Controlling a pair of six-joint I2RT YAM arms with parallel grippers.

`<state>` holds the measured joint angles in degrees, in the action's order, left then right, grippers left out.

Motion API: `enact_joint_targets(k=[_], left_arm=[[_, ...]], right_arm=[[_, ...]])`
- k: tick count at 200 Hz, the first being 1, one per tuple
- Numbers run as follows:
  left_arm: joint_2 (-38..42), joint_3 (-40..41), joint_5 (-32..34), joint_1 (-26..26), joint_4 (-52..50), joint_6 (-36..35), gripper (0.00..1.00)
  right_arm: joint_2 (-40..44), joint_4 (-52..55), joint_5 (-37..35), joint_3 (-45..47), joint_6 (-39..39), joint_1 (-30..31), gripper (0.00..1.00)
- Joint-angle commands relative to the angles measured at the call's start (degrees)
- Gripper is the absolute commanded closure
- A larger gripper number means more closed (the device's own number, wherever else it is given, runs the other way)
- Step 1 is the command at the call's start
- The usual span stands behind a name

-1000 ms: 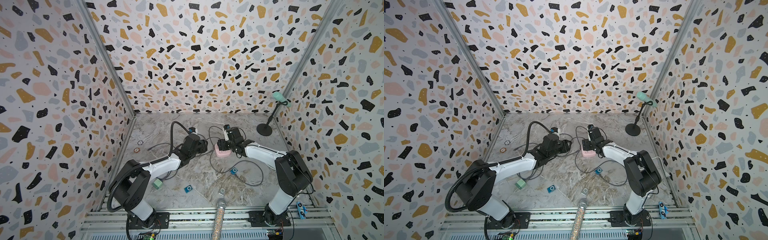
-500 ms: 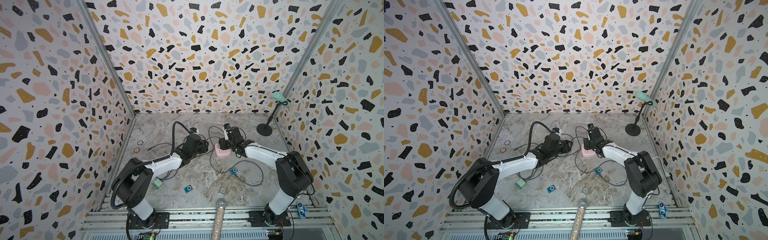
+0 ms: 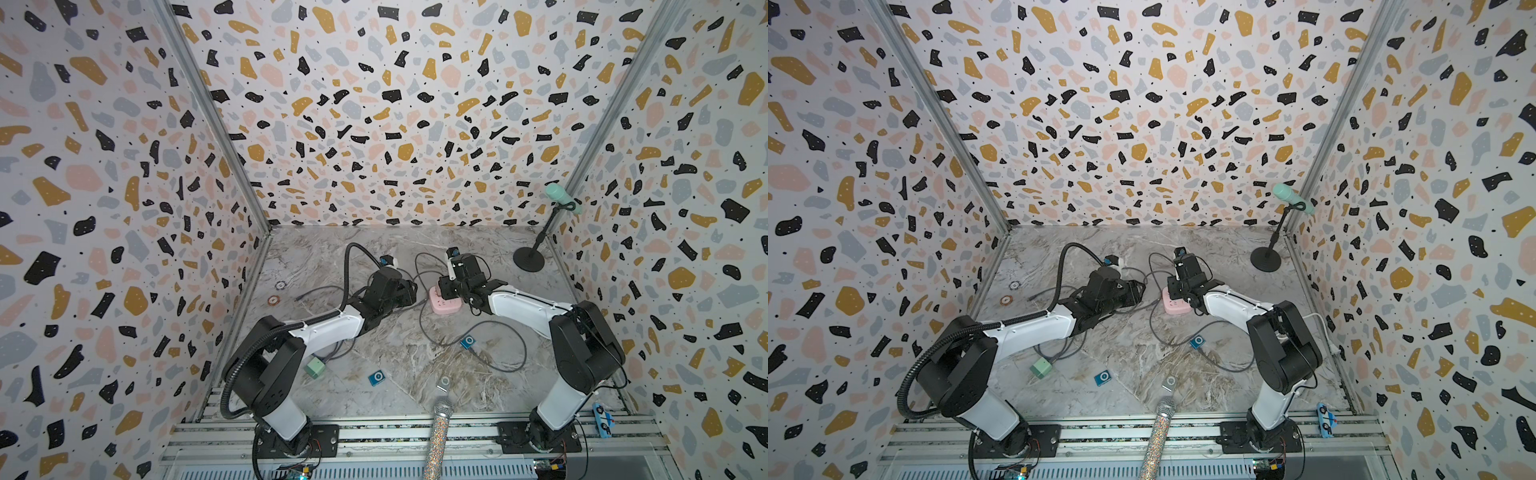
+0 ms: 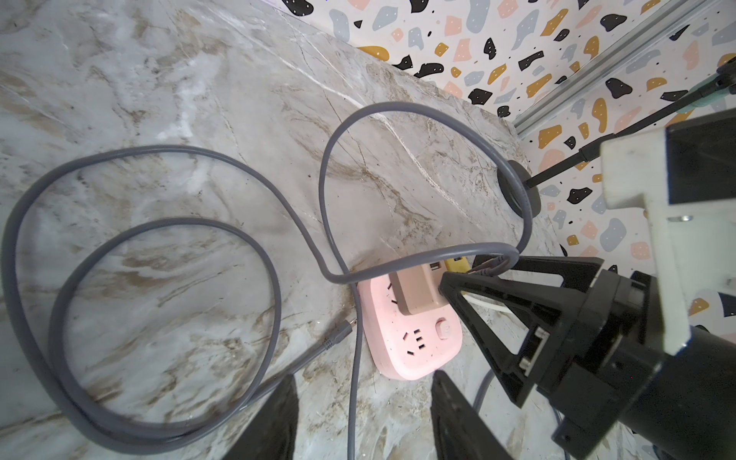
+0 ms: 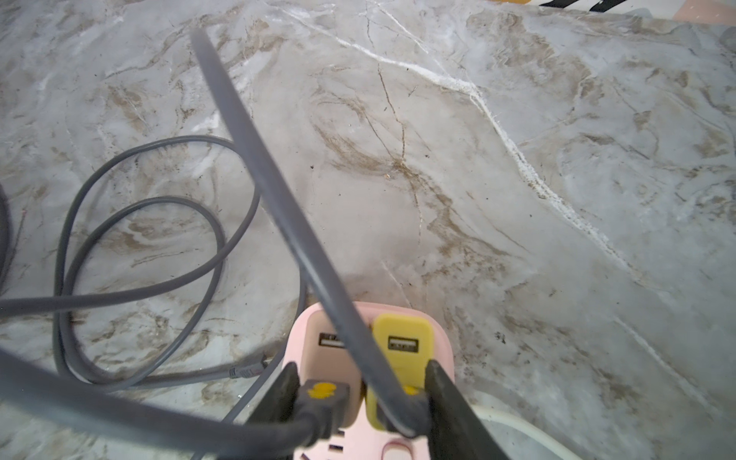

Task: Charge mp3
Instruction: Insert the plug into the socket.

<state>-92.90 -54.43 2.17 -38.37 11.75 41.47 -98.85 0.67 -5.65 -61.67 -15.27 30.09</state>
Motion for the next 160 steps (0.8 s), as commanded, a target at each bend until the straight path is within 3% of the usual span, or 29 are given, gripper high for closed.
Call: enact_joint_targets(k=[1,92,160], left_arm=[[1.5,-0.9,-0.2,-0.2,1.5,0.5,0.46],[1.2,-1.8,0.4,-0.2,-0.5,-1.0,0.46],[1.0,-5.8,8.5,-0.2,-16.1,-10.3,0.46]], right_arm=[[-3.7,6.9,1.2,2.8,0.1,0.7,0.5],[-3.5,7.1,0.2,7.4,-0.5,1.2,0.52],[4.5,9.0,3.4,3.0,0.5,1.2,0.34]])
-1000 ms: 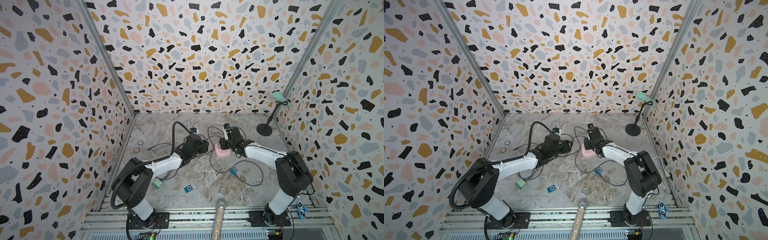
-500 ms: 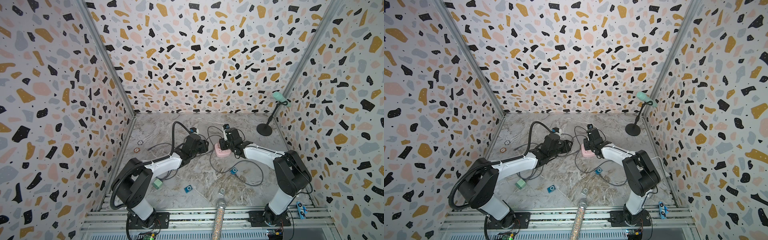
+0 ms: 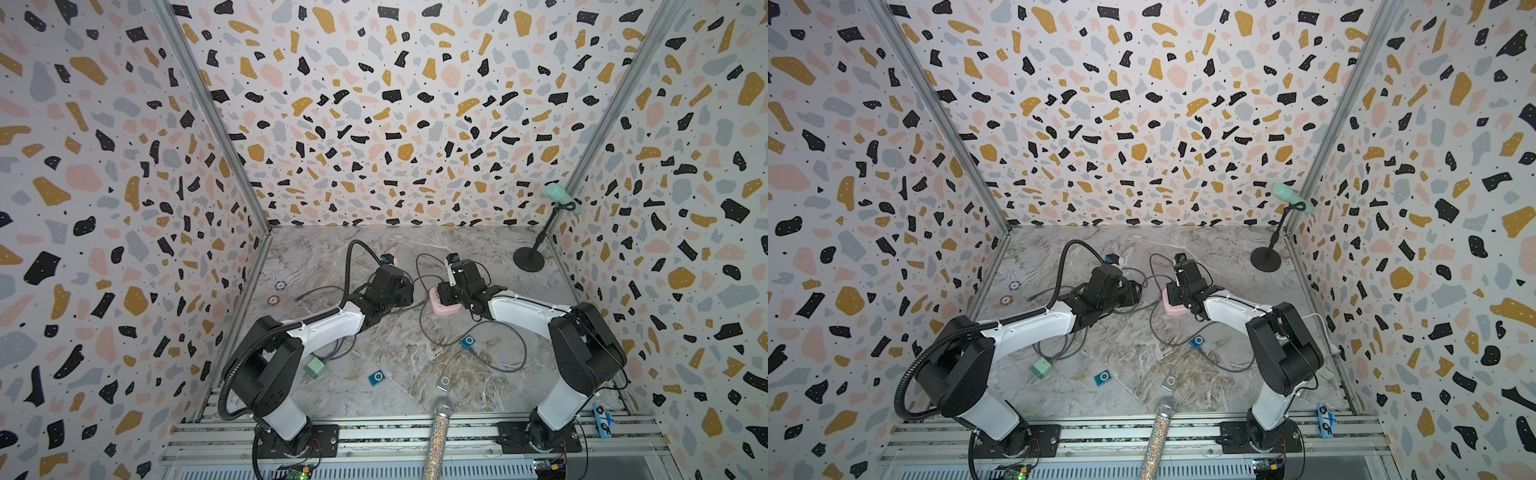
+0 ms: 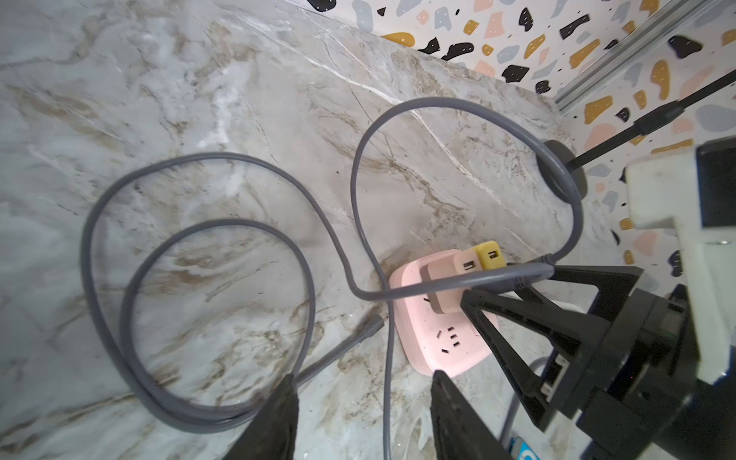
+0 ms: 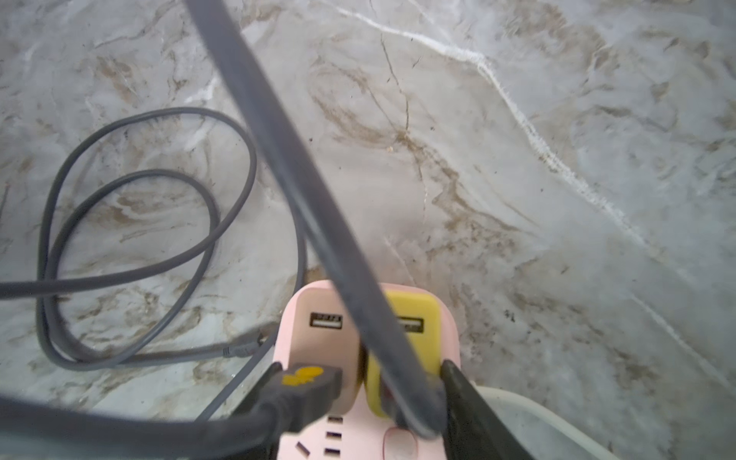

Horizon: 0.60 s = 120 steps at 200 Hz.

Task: Charge mp3
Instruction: Insert the plug into the socket.

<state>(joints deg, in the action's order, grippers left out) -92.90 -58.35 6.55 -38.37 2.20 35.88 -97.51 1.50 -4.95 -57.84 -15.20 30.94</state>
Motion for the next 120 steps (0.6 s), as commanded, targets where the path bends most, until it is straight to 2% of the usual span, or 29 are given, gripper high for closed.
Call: enact_joint_targets(k=[1,67,120], left_arm=[[1.0,-1.9,4.2,-0.2,-6.6,-4.8,0.46],[-6.4,-5.1,5.7,-0.2,-14.7,-11.7,0.47],[-12.1,-8.4,3.7,-1.3,-16.6,-22.1,0.48]], right_arm=[[3.2,8.2,2.8,-0.9,0.4,0.4,0.34],[13.2,11.7,5.0,1.6,-0.5,0.3,0.29],[21.7,14.2,8.0,5.0,0.6,-0.4,0.29]])
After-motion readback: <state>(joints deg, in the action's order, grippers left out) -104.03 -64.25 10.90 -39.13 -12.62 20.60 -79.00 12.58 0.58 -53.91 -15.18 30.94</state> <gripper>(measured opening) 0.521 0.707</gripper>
